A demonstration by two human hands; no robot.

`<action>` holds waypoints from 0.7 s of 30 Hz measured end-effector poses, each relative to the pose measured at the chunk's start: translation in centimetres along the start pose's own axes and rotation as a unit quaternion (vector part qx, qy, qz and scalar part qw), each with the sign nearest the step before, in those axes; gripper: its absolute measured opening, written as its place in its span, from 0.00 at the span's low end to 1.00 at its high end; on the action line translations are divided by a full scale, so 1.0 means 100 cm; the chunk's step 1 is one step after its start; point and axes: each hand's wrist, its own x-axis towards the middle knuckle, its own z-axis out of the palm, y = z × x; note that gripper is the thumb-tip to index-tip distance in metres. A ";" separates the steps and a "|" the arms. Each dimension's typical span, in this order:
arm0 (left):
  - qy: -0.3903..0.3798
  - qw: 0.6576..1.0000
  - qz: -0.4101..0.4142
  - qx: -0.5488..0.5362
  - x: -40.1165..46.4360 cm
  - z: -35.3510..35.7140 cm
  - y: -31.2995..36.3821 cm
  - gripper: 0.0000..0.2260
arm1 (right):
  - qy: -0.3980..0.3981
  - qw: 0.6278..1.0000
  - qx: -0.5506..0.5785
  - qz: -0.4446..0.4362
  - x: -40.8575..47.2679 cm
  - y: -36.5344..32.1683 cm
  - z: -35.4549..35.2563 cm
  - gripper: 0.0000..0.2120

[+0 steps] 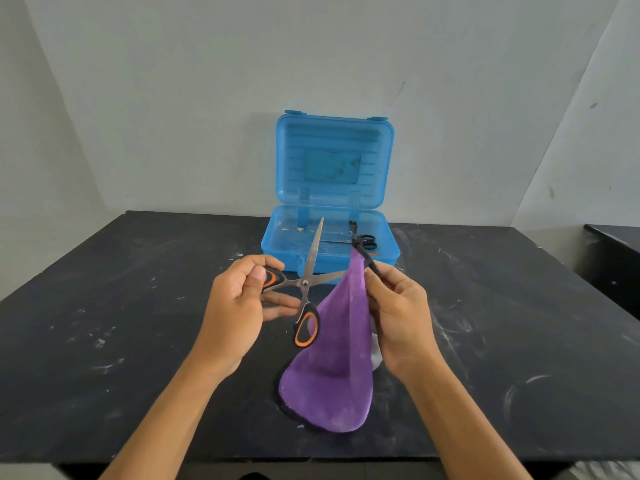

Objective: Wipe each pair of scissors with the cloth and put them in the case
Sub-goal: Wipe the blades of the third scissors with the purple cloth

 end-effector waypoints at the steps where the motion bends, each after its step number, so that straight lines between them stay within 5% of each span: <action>1: -0.006 1.000 0.001 0.002 0.000 0.001 0.001 0.15 | -0.017 1.000 -0.009 -0.003 -0.001 0.001 0.001 0.06; 7: -0.067 0.996 0.032 0.045 0.007 -0.003 0.014 0.14 | -0.106 0.991 -0.083 -0.012 -0.003 0.001 0.007 0.03; 11: -0.068 0.996 0.036 0.045 0.005 -0.001 0.019 0.13 | -0.092 0.995 -0.042 0.002 -0.004 0.004 0.014 0.10; 21: -0.063 0.997 -0.031 -0.027 0.000 0.002 0.024 0.16 | -0.122 0.993 -0.006 -0.009 -0.012 0.011 0.024 0.07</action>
